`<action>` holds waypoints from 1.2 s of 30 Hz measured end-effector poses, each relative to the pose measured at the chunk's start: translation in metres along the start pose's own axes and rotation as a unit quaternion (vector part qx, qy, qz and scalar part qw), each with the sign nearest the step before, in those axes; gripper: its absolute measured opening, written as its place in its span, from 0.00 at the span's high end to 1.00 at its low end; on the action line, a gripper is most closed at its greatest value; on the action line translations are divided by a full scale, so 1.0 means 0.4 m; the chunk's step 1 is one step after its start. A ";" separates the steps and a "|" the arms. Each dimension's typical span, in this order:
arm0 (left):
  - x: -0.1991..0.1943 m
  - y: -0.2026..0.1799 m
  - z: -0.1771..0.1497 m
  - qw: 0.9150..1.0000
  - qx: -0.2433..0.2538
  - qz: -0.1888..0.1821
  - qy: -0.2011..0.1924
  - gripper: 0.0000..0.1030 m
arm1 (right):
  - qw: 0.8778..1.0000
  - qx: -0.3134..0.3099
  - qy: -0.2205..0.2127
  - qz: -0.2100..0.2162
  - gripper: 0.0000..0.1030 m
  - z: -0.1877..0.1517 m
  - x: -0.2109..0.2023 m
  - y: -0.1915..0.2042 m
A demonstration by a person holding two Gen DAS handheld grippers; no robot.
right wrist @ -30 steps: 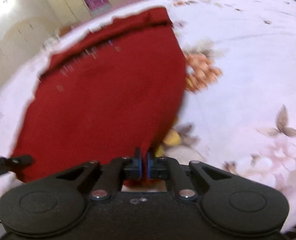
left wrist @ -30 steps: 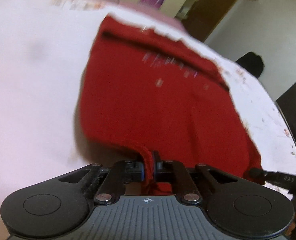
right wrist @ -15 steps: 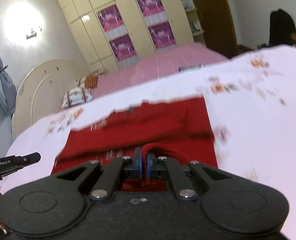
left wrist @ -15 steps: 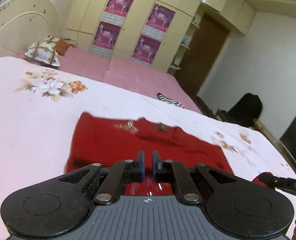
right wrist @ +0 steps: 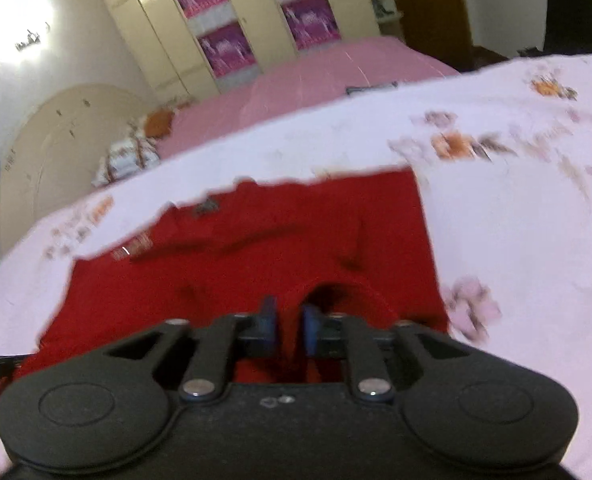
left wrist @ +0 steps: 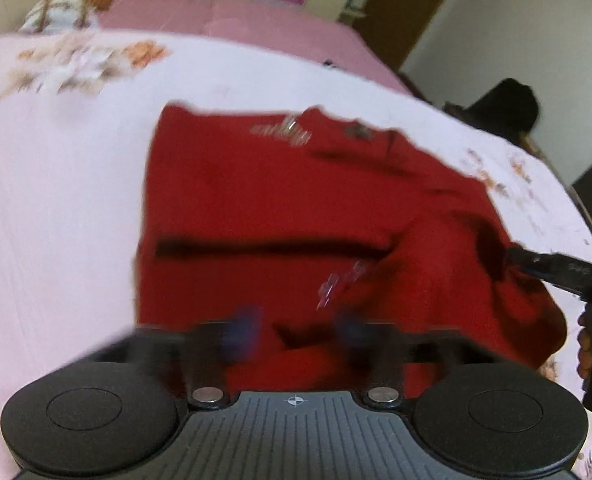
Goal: Fold small clothes
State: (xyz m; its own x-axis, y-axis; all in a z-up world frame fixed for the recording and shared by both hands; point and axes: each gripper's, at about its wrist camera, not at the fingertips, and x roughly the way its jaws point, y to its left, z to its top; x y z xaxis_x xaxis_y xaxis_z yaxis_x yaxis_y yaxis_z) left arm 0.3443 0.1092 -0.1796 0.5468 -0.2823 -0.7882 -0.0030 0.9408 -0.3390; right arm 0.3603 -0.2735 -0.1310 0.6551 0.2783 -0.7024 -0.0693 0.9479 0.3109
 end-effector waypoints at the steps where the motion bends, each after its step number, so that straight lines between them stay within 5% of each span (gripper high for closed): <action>1: -0.002 0.004 -0.015 1.000 -0.009 -0.003 -0.003 0.18 | 1.000 0.008 -0.004 0.000 0.49 -0.003 -0.010 -0.009; 5: -0.024 -0.017 -0.071 0.999 -0.020 -0.034 0.010 0.18 | 0.999 -0.002 -0.036 -0.004 0.45 -0.014 -0.058 -0.017; 14: 0.002 -0.066 -0.102 0.996 -0.025 -0.087 0.014 0.21 | 0.997 -0.059 -0.028 -0.028 0.42 -0.013 -0.021 -0.012; 15: 0.002 -0.072 -0.103 0.995 -0.025 -0.094 0.009 0.44 | 0.997 -0.061 -0.027 -0.027 0.41 -0.009 -0.015 -0.012; 17: 0.004 -0.091 -0.106 0.996 -0.013 -0.091 0.006 0.65 | 0.997 -0.066 -0.026 -0.025 0.40 0.000 -0.001 -0.012; 22: -0.022 -0.108 -0.099 0.997 0.009 -0.077 -0.028 0.88 | 0.996 -0.076 -0.023 -0.027 0.39 0.031 0.048 -0.015; 23: -0.029 -0.110 -0.098 0.997 0.014 -0.071 -0.037 0.88 | 0.997 -0.077 -0.013 -0.020 0.41 0.036 0.062 -0.015; 26: -0.049 -0.117 -0.093 0.996 0.025 -0.057 -0.064 0.89 | 0.995 -0.098 0.008 -0.010 0.76 0.039 0.088 -0.005; 27: -0.058 -0.118 -0.092 0.995 0.026 -0.056 -0.073 0.90 | 0.993 -0.113 0.005 -0.012 0.96 0.036 0.083 0.003; 36: -0.125 -0.123 -0.077 0.985 0.028 -0.040 -0.168 0.91 | 0.988 -0.127 -0.082 -0.010 0.96 0.049 -0.046 0.026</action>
State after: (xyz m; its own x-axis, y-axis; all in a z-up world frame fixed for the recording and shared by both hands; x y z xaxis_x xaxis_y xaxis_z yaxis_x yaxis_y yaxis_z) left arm 0.2914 0.0712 -0.1391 0.7894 -0.2867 -0.5428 0.0929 0.9298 -0.3561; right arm 0.3623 -0.2717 -0.1023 0.7697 0.2506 -0.5871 -0.2287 0.9669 0.1130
